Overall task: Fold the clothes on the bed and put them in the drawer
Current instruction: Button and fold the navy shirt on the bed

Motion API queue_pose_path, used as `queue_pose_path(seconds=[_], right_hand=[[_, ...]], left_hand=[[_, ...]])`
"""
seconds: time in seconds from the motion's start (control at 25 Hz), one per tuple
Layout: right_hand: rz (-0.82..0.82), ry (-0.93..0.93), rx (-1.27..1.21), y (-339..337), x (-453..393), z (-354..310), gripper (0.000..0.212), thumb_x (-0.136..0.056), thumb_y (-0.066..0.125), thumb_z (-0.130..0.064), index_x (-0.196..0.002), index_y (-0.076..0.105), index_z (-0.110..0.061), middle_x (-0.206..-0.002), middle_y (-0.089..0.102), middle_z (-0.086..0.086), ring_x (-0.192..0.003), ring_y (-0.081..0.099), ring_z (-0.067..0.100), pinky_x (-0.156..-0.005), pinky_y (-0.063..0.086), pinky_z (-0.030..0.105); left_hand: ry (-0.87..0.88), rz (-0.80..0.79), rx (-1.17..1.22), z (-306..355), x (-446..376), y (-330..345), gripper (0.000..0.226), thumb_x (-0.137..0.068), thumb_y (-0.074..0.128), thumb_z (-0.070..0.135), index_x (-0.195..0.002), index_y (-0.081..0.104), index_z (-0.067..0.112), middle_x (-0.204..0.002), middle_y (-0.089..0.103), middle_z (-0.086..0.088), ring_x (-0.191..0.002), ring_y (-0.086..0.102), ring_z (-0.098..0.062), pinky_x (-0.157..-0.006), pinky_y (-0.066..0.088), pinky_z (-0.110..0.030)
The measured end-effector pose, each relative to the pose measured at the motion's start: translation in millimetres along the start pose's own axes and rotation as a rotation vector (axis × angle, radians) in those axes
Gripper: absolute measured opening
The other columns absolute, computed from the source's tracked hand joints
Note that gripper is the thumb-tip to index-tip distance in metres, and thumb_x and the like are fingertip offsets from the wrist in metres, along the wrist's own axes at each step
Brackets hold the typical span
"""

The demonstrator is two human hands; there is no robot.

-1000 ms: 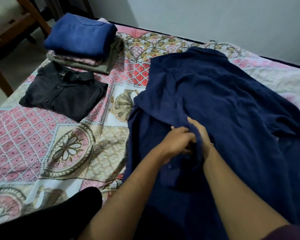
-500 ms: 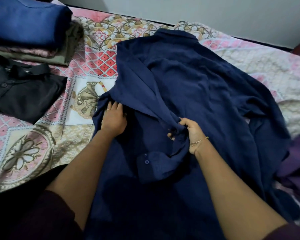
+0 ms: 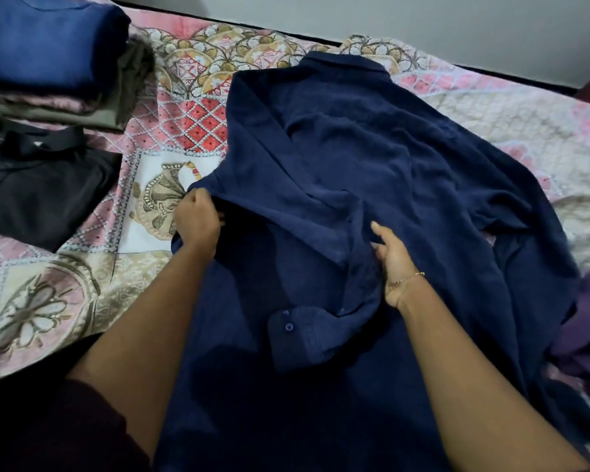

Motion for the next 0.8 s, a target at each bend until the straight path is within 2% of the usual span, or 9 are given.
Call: queue_pose_path(seconds=[0.08,0.12,0.2,0.32,0.44,0.52,0.56,0.68,0.8], right_hand=[[0.138,-0.029,0.329,12.9,-1.7,-7.6,0.064,-0.076,0.056,-0.067,-0.115,0.060,-0.016,-0.116,0.062,-0.003,-0.103,0.058,0.016,-0.095,0.046,0.034],[0.234,-0.080,0.491,19.9,-1.6,-10.0,0.068,-0.073,0.056,-0.069,-0.115,0.058,-0.015,-0.118,0.060,-0.002,-0.101,0.057,0.018,-0.089,0.048,0.033],[0.384,-0.217,0.695,34.7,2.0,-15.1,0.068,-0.076,0.054,-0.067,-0.118,0.050,-0.014,-0.116,0.054,0.000,-0.100,0.056,0.023,-0.077,0.048,0.032],[0.405,-0.358,0.708,52.9,-0.9,-25.4,0.076,-0.080,0.056,-0.060,-0.138,0.029,-0.019,-0.131,0.044,0.006,-0.117,0.048,0.027,-0.090,0.043,0.037],[0.440,-0.383,0.888,61.5,-12.3,-30.4,0.061,-0.084,0.063,-0.032,-0.134,0.030,-0.019,-0.130,0.045,0.009,-0.113,0.049,0.028,-0.079,0.040,0.031],[0.482,-0.401,0.945,59.4,-20.0,-27.1,0.050,-0.086,0.057,-0.019,-0.130,0.034,-0.017,-0.126,0.046,0.010,-0.111,0.049,0.029,-0.076,0.036,0.029],[0.491,-0.408,0.943,57.6,-23.1,-24.4,0.044,-0.087,0.054,-0.016,-0.127,0.037,-0.015,-0.123,0.049,0.010,-0.110,0.050,0.028,-0.076,0.036,0.029],[0.557,-0.408,0.953,50.4,-31.2,-16.8,0.029,-0.089,0.047,-0.011,-0.118,0.043,-0.010,-0.109,0.057,0.010,-0.100,0.054,0.028,-0.069,0.035,0.029],[0.680,-0.443,1.033,48.6,-44.6,-11.9,0.023,-0.088,0.043,-0.010,-0.111,0.045,-0.009,-0.102,0.059,0.011,-0.092,0.055,0.029,-0.064,0.033,0.030]], left_hand=[[-0.162,-0.024,0.354,1.5,-4.3,6.4,0.004,-0.091,0.050,0.015,-0.091,0.048,0.011,-0.091,0.059,-0.007,-0.078,0.058,-0.022,-0.054,0.050,-0.021],[-0.202,-0.028,0.401,2.1,-4.8,8.8,0.018,-0.089,0.057,0.014,-0.101,0.044,0.011,-0.099,0.058,-0.008,-0.080,0.059,-0.020,-0.057,0.052,-0.021],[-0.150,0.048,0.204,0.3,-4.2,7.9,0.039,-0.081,0.064,0.008,-0.111,0.039,0.006,-0.103,0.055,-0.012,-0.083,0.060,-0.021,-0.066,0.055,-0.028],[0.215,0.195,-0.410,4.8,-5.5,2.6,0.045,-0.077,0.058,0.008,-0.119,0.042,0.002,-0.118,0.050,-0.016,-0.108,0.050,-0.032,-0.094,0.042,-0.042],[0.773,0.004,-0.674,13.5,-12.1,11.5,0.035,-0.078,0.052,0.006,-0.111,0.056,-0.003,-0.114,0.053,-0.023,-0.105,0.050,-0.040,-0.087,0.041,-0.048],[0.962,-0.135,-0.713,13.0,-28.1,26.5,0.033,-0.080,0.048,0.005,-0.108,0.061,-0.008,-0.109,0.058,-0.026,-0.103,0.053,-0.044,-0.087,0.045,-0.050],[1.009,-0.185,-0.758,16.5,-38.3,33.8,0.034,-0.083,0.047,0.006,-0.111,0.060,-0.009,-0.113,0.059,-0.026,-0.110,0.052,-0.045,-0.094,0.044,-0.051],[0.912,-0.348,-1.035,34.0,-73.8,57.0,0.047,-0.098,0.041,0.021,-0.139,0.039,-0.001,-0.147,0.035,-0.019,-0.140,0.020,-0.040,-0.116,0.015,-0.047],[0.790,-0.433,-1.181,47.0,-109.4,74.8,0.057,-0.101,0.028,0.039,-0.149,0.019,0.011,-0.158,0.011,-0.006,-0.145,0.001,-0.033,-0.117,0.003,-0.047]])
Point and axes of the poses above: each hand's wrist, its own x-axis away from the middle knuckle, its own y-axis out of the palm, z = x × y, the point moved 1 cm from there along -x, towards the middle knuckle
